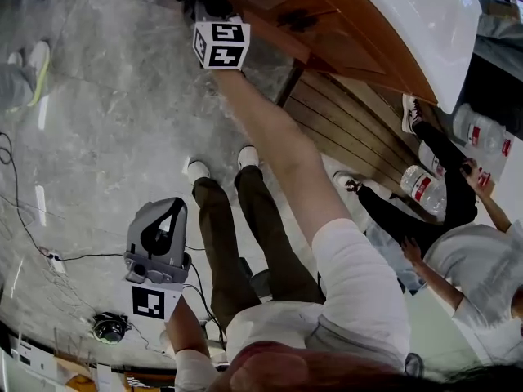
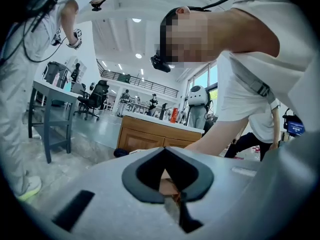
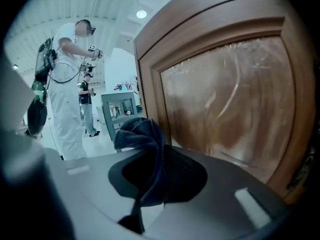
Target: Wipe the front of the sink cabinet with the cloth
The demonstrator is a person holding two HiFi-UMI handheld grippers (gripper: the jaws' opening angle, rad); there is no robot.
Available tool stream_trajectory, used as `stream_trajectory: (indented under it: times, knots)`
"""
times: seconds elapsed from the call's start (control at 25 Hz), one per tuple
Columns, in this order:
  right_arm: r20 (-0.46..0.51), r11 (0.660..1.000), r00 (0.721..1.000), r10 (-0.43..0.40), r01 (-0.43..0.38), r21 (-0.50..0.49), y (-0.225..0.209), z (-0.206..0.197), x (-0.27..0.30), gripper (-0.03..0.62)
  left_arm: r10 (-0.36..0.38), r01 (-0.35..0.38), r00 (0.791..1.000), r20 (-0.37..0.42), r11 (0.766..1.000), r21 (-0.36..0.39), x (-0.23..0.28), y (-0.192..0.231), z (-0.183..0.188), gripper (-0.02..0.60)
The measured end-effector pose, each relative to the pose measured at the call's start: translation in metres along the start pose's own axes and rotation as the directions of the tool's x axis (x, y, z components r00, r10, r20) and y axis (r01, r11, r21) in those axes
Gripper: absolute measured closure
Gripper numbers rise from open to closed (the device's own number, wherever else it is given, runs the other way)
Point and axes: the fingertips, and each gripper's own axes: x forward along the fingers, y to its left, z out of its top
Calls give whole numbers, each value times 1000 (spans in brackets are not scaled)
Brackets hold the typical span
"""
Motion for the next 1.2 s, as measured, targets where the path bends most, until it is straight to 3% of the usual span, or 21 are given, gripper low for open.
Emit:
stream_trajectory:
  times: [0.24,0.44,0.84,1.2]
  knots:
    - [-35,998,998,-53,54,37,-1,-9,43,539,25,-25,1000,-16,1000,-10,-14,22,-6,580]
    - [-26,998,998,-53,54,12,-12,-9,38,539,26,-26,1000,-12,1000,-11,-13,24,-7,580]
    - [-47,971,974,-220,224,79,-113,-43,-61,539,-62,62,998,3,998,8,7,-1,0,581]
    - [-56,942,947,-315,320,101,-185,-62,-151,540,-143,143,990,2,989,19,31,-33,0,580]
